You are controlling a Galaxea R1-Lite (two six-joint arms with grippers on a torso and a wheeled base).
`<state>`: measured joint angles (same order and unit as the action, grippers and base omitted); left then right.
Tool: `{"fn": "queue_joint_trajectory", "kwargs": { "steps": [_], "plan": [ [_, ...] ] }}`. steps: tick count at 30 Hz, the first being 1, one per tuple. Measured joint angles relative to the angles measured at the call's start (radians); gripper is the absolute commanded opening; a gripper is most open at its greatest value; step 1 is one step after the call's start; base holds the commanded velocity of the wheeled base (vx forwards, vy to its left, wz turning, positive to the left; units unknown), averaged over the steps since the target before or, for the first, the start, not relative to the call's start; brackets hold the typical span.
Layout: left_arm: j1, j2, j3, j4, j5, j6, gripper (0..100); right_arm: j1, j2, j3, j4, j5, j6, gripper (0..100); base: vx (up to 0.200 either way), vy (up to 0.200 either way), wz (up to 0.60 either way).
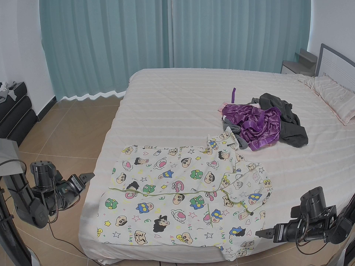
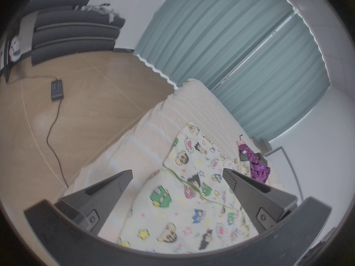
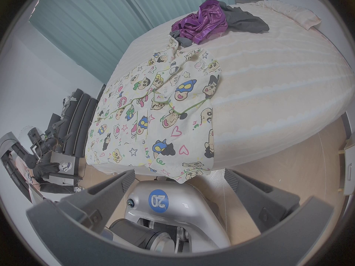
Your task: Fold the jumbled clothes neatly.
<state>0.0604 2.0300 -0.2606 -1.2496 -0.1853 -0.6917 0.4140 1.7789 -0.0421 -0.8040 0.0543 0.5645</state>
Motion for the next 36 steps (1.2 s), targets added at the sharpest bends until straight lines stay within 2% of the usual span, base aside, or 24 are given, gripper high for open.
{"fn": "queue_joint_trajectory", "kwargs": {
  "steps": [4,19,23,28,36],
  "plan": [
    [-0.043,-0.064,0.067,0.0,-0.005,-0.079,100,0.002,-0.001,0.0,0.0,0.0,0.0,100,0.0,0.0,0.0],
    [-0.06,-0.083,0.084,-0.004,-0.006,-0.097,100,0.001,-0.001,0.0,-0.001,0.001,0.003,100,0.0,0.0,0.0],
    [-0.061,-0.077,0.08,-0.004,-0.006,-0.136,100,0.001,-0.002,-0.003,-0.002,0.0,0.006,100,0.2,0.0,0.0],
    [-0.064,-0.068,0.077,-0.003,-0.006,-0.138,100,0.001,-0.003,-0.007,-0.002,-0.001,0.006,100,0.2,0.0,0.0],
    [-0.07,-0.051,0.071,-0.005,0.003,-0.139,100,0.0,-0.003,-0.01,-0.003,-0.002,0.007,100,0.0,0.0,0.0]
  ]
}}
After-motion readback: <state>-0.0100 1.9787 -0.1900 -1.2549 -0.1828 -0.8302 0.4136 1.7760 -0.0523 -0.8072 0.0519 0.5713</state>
